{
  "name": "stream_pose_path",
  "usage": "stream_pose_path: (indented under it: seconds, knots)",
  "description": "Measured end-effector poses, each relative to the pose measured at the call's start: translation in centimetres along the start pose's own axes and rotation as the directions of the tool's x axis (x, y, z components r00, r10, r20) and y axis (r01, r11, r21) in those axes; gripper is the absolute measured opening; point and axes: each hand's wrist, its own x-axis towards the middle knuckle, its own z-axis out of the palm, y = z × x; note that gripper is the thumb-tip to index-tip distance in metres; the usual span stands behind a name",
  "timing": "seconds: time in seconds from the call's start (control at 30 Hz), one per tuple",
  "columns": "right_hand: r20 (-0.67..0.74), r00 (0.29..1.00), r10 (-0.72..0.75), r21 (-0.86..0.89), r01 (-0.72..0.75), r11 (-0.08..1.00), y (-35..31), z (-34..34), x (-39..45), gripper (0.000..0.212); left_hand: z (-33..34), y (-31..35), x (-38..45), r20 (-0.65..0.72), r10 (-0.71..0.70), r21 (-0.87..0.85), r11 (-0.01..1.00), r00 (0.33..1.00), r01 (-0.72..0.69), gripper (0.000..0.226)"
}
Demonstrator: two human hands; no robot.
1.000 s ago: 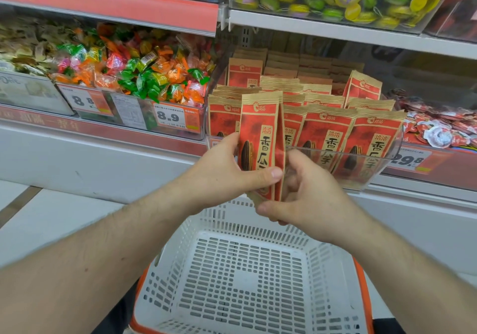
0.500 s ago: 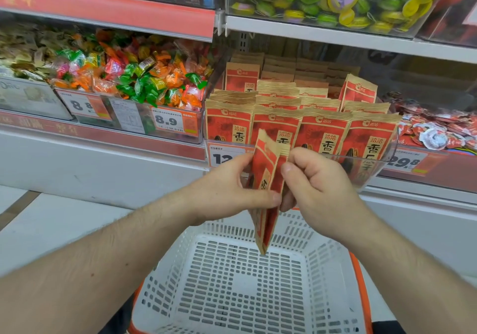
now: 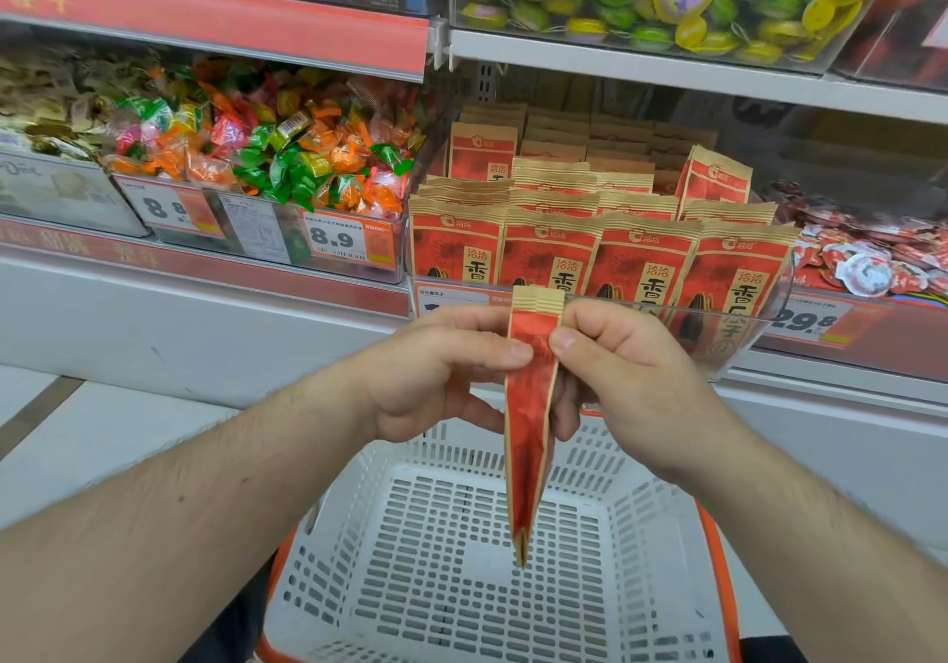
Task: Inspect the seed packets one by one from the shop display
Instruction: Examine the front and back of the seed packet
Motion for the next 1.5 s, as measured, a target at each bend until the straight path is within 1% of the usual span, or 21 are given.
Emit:
stream_pose_path:
  seconds: [0.07, 0.13, 0.23, 0.27, 0.33, 0.43, 0.5, 0.6, 0.67, 0.73, 0.83, 0.93, 1.37, 1.47, 1.5]
  knots:
    - [-0.007, 1.000, -0.009, -0.004, 0.009, 1.000, 0.0, 0.0, -0.1, 0.024, -0.1, -0.1, 0.1, -0.026, -0.004, 0.001, 1.000, 1.000, 0.004, 0.034]
    - [-0.028, 1.000, -0.009, -0.028, 0.009, 1.000, -0.1, 0.1, -0.1, 0.029, -0.1, -0.1, 0.2, -0.070, -0.007, 0.012, 1.000, 0.998, 0.008, 0.034]
    - [-0.064, 0.998, -0.003, -0.109, -0.004, 0.994, -0.1, 0.0, -0.2, 0.027, -0.1, -0.1, 0.2, -0.163, -0.003, 0.007, 1.000, 0.987, 0.004, 0.021]
    - [-0.052, 0.999, -0.002, -0.157, -0.006, 0.988, -0.2, -0.1, -0.3, 0.027, -0.2, -0.1, 0.2, -0.191, 0.002, -0.001, 1.000, 0.982, -0.003, 0.020]
    - [0.016, 1.000, 0.025, -0.273, -0.020, 0.962, -0.3, -0.6, -0.4, 0.028, -0.4, 0.1, 0.1, -0.243, 0.019, -0.016, 1.000, 0.970, -0.023, 0.022]
    - [0.133, 0.979, 0.155, -0.460, -0.077, 0.885, -0.9, -1.2, -0.7, 0.030, -0.7, 0.4, 0.0, -0.282, 0.045, -0.029, 0.998, 0.958, -0.055, 0.019]
    - [0.171, 0.963, 0.207, -0.552, -0.080, 0.830, -1.3, -1.2, -0.8, 0.030, -0.8, 0.5, 0.0, -0.299, 0.062, -0.050, 0.996, 0.952, -0.080, 0.015]
    - [0.188, 0.950, 0.248, -0.610, -0.085, 0.788, -1.5, -0.9, -0.8, 0.029, -0.9, 0.4, 0.0, -0.321, 0.074, -0.054, 0.994, 0.944, -0.096, 0.016]
    - [0.205, 0.943, 0.260, -0.655, -0.065, 0.753, -1.3, -0.8, -0.8, 0.030, -0.9, 0.3, 0.1, -0.333, 0.069, -0.037, 0.996, 0.941, -0.086, 0.019]
    - [0.226, 0.933, 0.279, -0.690, -0.049, 0.722, -1.2, -0.8, -0.7, 0.030, -0.9, 0.2, 0.1, -0.332, 0.061, -0.024, 0.997, 0.941, -0.073, 0.018]
    - [0.260, 0.910, 0.321, -0.634, -0.090, 0.768, -1.0, -1.0, -0.6, 0.029, -0.8, 0.1, 0.1, -0.321, 0.047, -0.023, 0.998, 0.946, -0.058, 0.014]
    - [0.280, 0.901, 0.332, -0.582, -0.116, 0.805, -0.9, -1.2, -0.6, 0.028, -0.8, 0.0, 0.1, -0.311, 0.033, -0.034, 0.998, 0.950, -0.046, 0.013]
    - [0.328, 0.884, 0.332, -0.519, -0.125, 0.846, -0.6, -1.5, -0.4, 0.028, -0.8, -0.2, 0.2, -0.295, 0.013, -0.064, 0.997, 0.955, -0.034, 0.012]
    - [0.330, 0.883, 0.334, -0.520, -0.126, 0.845, -0.5, -1.5, -0.4, 0.028, -0.7, -0.2, 0.2, -0.298, 0.011, -0.057, 0.998, 0.954, -0.030, 0.003]
    - [0.327, 0.884, 0.335, -0.522, -0.126, 0.844, -0.4, -1.5, -0.4, 0.027, -0.7, -0.2, 0.2, -0.303, 0.012, -0.058, 0.998, 0.953, -0.031, 0.004]
